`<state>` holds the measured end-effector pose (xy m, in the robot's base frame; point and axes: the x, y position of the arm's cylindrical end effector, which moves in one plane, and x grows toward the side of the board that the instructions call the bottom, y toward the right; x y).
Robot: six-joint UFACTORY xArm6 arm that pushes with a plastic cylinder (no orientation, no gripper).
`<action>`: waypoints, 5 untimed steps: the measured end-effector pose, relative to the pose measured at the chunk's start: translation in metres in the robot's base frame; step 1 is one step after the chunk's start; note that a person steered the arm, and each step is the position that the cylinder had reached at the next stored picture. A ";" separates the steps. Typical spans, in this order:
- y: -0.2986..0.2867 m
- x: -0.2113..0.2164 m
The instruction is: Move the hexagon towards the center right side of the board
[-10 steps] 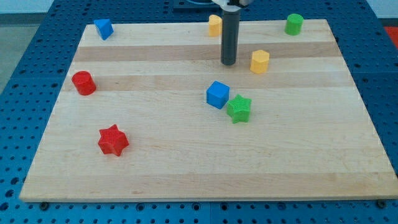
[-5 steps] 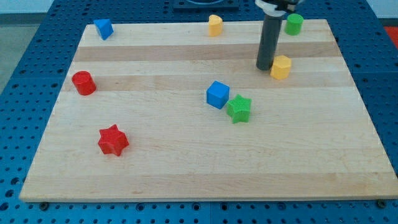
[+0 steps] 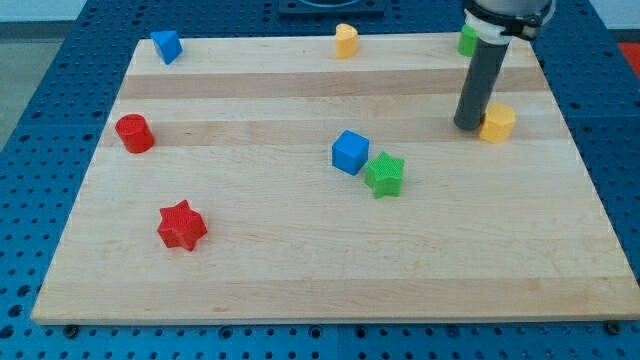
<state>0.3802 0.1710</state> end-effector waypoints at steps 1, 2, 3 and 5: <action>0.001 0.006; 0.004 0.009; 0.006 0.010; 0.003 0.013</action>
